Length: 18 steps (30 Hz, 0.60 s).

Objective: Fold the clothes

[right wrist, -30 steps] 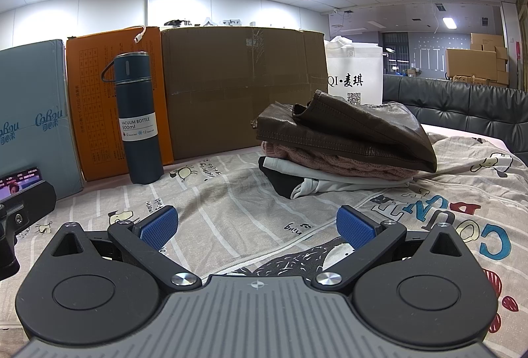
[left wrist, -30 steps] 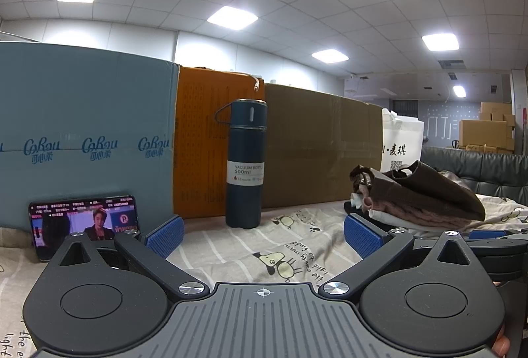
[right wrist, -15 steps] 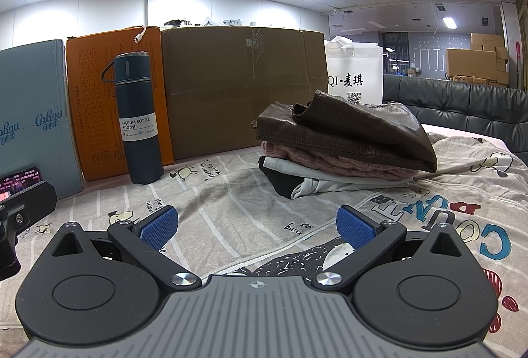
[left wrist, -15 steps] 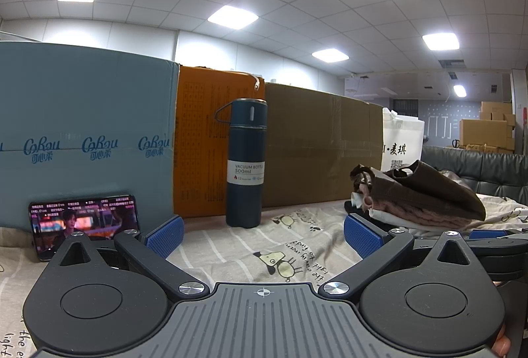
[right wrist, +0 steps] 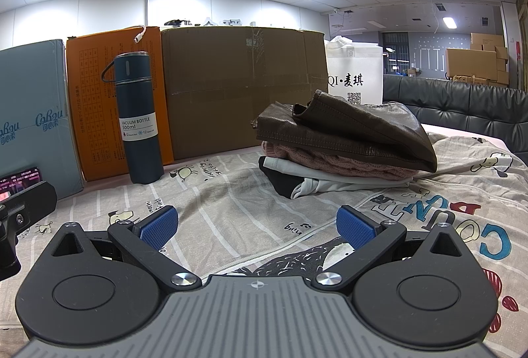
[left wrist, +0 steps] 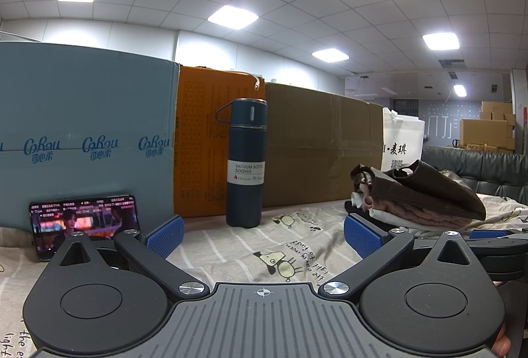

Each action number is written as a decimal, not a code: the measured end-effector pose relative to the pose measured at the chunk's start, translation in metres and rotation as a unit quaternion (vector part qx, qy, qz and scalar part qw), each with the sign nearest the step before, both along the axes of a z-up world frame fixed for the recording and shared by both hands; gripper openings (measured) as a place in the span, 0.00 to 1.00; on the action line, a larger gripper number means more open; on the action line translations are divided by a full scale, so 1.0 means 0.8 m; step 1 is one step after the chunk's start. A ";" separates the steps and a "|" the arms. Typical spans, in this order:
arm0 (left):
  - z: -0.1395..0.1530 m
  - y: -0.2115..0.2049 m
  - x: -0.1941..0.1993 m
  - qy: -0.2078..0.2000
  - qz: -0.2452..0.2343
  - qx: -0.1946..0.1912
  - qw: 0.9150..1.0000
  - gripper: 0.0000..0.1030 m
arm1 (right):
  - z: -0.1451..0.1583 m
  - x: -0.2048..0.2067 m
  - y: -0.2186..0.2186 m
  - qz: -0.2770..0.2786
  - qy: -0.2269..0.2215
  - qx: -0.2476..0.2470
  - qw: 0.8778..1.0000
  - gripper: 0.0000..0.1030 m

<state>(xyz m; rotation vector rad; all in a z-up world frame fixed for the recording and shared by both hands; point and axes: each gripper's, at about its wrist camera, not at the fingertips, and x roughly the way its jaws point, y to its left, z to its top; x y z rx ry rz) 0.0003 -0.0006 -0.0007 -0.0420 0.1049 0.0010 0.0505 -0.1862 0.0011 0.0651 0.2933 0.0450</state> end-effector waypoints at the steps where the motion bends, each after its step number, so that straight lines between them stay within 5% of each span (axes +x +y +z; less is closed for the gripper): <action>1: 0.000 0.000 0.000 0.000 0.000 0.000 1.000 1.00 | 0.000 0.000 0.000 0.000 0.000 0.000 1.000 1.00; 18: 0.000 -0.001 0.001 0.000 0.001 0.002 1.000 1.00 | -0.001 0.001 0.001 0.001 0.001 0.000 1.000 1.00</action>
